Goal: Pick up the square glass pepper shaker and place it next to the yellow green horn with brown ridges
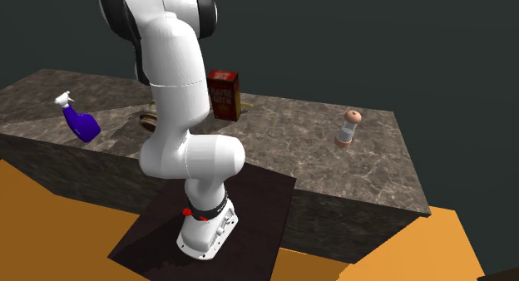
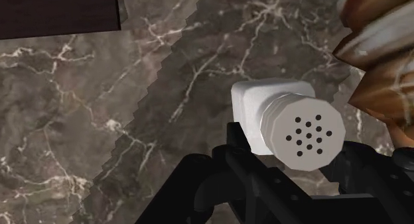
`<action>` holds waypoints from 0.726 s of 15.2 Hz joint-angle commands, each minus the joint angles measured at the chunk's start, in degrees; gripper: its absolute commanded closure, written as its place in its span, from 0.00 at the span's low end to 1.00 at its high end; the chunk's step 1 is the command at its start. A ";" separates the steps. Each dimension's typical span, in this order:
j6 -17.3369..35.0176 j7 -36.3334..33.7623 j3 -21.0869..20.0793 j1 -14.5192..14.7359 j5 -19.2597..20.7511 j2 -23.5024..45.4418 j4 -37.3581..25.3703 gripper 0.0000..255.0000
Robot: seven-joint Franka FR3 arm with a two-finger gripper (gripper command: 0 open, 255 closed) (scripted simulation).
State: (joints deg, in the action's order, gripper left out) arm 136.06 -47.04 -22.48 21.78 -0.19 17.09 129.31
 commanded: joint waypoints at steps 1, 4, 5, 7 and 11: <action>1.52 -0.45 0.43 0.35 0.86 1.88 -0.29 1.00; 1.52 -0.45 0.44 0.36 0.86 1.87 -0.29 1.00; 1.52 -0.45 0.44 0.36 0.86 1.87 -0.29 1.00; 1.52 -0.45 0.44 0.36 0.86 1.87 -0.29 1.00; 1.51 -0.45 0.44 0.36 0.86 1.87 -0.29 0.00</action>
State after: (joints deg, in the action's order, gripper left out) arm 137.53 -47.48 -22.04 22.14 0.67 18.95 129.04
